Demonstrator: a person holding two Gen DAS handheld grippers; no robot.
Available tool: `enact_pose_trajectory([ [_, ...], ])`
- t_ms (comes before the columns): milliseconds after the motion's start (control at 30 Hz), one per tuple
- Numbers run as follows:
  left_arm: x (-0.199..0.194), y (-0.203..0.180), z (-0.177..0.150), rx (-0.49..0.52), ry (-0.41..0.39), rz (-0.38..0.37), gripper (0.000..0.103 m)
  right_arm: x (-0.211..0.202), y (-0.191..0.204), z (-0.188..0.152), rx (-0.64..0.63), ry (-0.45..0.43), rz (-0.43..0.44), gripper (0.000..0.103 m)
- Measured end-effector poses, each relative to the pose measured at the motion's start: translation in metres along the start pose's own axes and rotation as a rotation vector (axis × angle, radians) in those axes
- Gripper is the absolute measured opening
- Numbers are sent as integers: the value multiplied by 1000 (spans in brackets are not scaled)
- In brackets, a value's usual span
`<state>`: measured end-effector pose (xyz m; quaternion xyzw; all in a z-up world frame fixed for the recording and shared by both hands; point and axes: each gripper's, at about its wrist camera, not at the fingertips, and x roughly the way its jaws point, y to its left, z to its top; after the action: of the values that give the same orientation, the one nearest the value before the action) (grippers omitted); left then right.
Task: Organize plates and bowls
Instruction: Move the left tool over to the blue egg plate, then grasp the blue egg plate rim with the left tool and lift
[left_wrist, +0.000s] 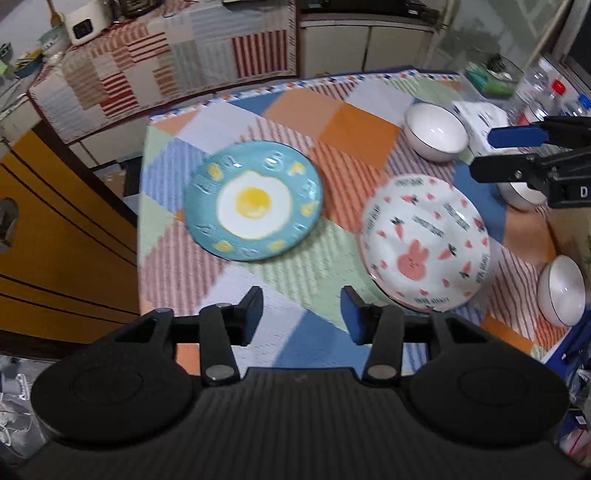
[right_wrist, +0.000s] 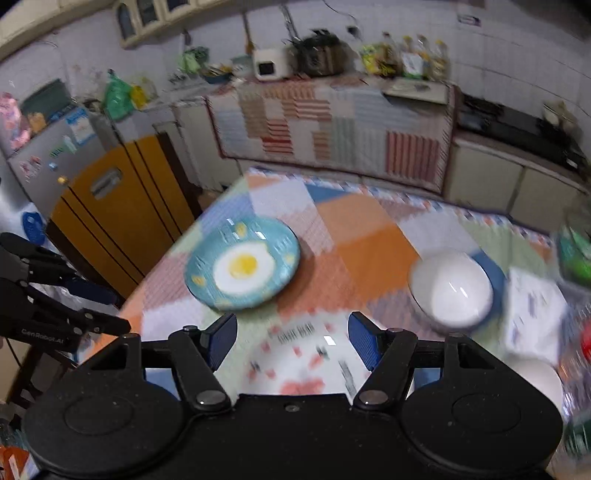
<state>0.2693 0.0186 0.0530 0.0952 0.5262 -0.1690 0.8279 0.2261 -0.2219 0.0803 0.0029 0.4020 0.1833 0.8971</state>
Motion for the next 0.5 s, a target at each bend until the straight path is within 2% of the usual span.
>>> enact_pose_trajectory([
  [67,-3,8,7,3,-12,25,50,7,-1,12,5,-35,46,71],
  [100,-4,11,9,6,-26,31,54,11,-1,16,0,-51,64,71],
  [133,-4,14,11,12,-45,37,58,16,1,20,-20,-71,56,72],
  [167,-4,18,12,19,-67,39,67,23,4,23,-57,-99,24,72],
  [200,-3,23,13,28,-94,41,69,31,6,26,-90,-114,3,72],
  [300,4,32,12,44,-134,85,69,57,8,36,-140,-89,22,72],
  [400,18,49,10,4,-130,51,69,78,9,44,-124,-55,48,72],
  [500,35,70,9,-93,-126,6,69,97,13,50,-118,-4,74,72],
])
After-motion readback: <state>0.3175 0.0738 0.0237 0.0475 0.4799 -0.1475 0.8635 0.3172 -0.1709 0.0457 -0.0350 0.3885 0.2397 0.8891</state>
